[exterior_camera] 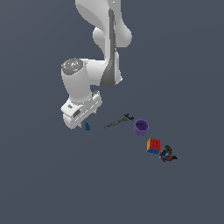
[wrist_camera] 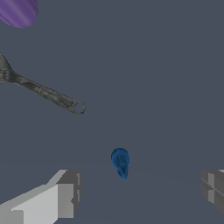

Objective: Pick up a designated object from a clutter of objects.

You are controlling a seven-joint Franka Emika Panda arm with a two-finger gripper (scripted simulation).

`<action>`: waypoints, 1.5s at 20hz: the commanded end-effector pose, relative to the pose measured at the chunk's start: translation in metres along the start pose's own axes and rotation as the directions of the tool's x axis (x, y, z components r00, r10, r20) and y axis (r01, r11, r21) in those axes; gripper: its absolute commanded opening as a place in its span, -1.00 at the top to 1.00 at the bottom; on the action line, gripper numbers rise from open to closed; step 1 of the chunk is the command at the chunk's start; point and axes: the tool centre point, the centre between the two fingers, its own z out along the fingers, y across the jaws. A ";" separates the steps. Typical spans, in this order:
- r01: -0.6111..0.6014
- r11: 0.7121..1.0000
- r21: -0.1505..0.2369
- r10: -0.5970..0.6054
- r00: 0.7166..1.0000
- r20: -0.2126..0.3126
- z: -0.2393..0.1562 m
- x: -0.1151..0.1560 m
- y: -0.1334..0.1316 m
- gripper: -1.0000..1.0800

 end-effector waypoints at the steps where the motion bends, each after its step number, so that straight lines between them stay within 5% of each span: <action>1: 0.054 0.999 0.002 -0.054 0.999 0.001 0.010 -0.007 -0.001 -0.92; 13: 0.210 0.978 0.009 -0.210 0.978 0.000 0.039 -0.030 -0.004 -0.92; 30: 0.227 0.974 0.010 -0.227 0.974 -0.001 0.071 -0.033 -0.006 -0.92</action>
